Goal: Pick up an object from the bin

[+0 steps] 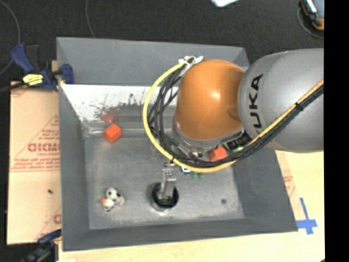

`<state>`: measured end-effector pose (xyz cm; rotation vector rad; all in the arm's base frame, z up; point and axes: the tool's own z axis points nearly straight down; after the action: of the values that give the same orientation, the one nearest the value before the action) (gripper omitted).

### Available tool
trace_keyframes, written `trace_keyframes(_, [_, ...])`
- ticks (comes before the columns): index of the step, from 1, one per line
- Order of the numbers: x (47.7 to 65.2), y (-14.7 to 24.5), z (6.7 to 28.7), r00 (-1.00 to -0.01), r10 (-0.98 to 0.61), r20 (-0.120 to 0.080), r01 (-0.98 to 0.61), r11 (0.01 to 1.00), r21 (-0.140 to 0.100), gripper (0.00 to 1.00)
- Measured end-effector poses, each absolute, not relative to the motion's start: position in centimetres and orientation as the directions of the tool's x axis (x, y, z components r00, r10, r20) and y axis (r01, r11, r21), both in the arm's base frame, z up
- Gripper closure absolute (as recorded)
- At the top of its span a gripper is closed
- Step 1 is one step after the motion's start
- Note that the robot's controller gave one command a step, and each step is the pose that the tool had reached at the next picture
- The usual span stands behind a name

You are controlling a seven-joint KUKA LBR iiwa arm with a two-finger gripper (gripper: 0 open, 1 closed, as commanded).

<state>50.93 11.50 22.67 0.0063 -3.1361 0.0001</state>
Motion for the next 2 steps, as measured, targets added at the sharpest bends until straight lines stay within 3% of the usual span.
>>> trace_keyframes(1, [51.1, 11.4, 23.1, -1.0, 0.0, -0.003, 0.0, 1.0, 0.001, 0.0])
trace_keyframes(2, [51.2, 10.3, 15.2, -0.992, -0.123, 0.0, -0.123, 0.992, 0.0, 0.0])
